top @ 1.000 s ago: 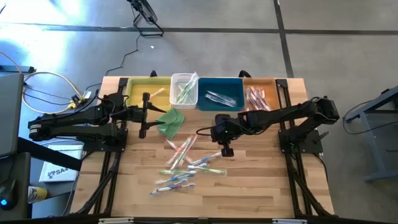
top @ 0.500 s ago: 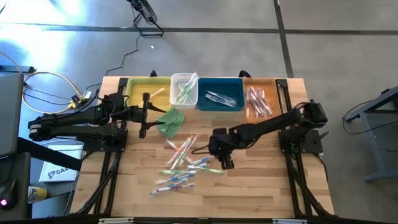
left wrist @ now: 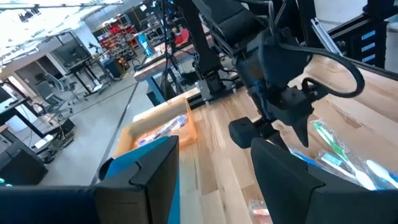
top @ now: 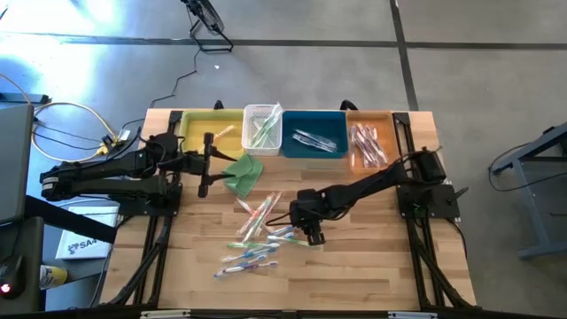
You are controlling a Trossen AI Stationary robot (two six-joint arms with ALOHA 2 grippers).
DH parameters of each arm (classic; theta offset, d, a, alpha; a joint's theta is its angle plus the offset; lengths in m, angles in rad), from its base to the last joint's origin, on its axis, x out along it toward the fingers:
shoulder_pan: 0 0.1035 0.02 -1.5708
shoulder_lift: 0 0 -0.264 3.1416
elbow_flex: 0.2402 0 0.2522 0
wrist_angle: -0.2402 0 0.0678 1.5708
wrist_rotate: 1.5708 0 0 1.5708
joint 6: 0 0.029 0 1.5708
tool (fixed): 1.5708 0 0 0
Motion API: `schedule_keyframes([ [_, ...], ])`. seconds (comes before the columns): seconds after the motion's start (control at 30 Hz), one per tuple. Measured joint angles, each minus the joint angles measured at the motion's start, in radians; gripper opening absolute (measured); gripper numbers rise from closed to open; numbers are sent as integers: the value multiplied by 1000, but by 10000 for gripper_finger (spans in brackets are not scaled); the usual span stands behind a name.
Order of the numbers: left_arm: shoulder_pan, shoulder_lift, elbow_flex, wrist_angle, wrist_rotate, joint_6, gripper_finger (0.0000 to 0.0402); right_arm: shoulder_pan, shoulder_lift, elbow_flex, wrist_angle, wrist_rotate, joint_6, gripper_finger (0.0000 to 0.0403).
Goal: Pick & Place Toothbrushes
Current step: Put the blue toothbrush into the blue bin
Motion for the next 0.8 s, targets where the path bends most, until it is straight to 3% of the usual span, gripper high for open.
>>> schedule_keyframes([
  [0.37, 0, 0, 0, -48, 2, 1, 195, -2, 35, 0, -9, 33, -2, 146],
  [0.8, 0, 0, 0, -46, 1, 1, 195, -2, 35, 0, -16, 59, -12, 13],
])
